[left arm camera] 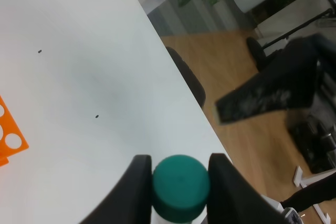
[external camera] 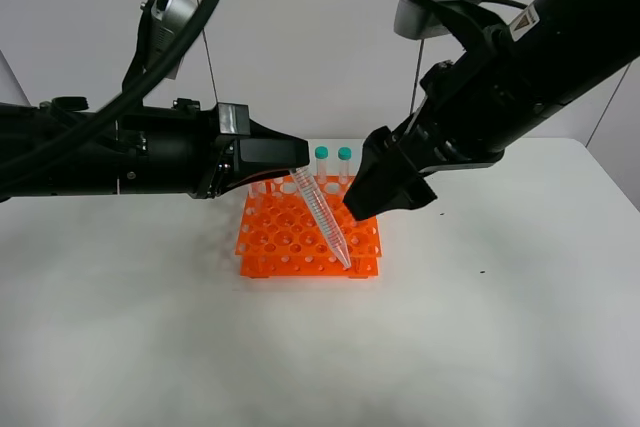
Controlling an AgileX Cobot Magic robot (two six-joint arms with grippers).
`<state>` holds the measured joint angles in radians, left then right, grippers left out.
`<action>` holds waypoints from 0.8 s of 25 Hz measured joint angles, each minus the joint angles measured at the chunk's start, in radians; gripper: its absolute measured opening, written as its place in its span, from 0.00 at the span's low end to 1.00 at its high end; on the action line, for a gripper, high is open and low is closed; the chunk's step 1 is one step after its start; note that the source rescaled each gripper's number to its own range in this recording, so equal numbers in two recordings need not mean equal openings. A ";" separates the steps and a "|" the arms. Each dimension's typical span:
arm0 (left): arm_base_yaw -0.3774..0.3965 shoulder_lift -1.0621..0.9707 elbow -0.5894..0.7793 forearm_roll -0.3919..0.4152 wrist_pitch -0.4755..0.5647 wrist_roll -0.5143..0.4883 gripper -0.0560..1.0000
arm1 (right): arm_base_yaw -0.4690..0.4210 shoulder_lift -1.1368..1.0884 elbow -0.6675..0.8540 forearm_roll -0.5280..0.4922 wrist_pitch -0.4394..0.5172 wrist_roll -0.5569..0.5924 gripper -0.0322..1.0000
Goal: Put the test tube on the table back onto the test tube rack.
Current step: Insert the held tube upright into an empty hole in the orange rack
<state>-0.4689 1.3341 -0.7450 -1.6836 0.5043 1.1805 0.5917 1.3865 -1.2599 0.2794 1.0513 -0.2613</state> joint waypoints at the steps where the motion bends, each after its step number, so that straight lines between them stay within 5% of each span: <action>1: 0.000 0.000 0.000 0.000 -0.002 0.000 0.07 | 0.000 0.000 0.000 -0.052 0.004 0.046 1.00; 4: 0.000 0.000 0.000 0.000 -0.002 0.000 0.07 | 0.000 0.011 0.000 -0.164 0.024 0.126 1.00; 9: 0.000 0.000 0.000 0.000 -0.002 0.000 0.07 | -0.072 0.058 0.000 -0.186 0.034 0.149 1.00; 20: 0.000 0.000 0.000 0.000 -0.003 0.000 0.07 | -0.507 0.102 0.000 -0.210 0.026 0.111 1.00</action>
<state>-0.4689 1.3341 -0.7450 -1.6836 0.5011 1.1805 0.0848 1.4890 -1.2599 0.0693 1.0775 -0.1506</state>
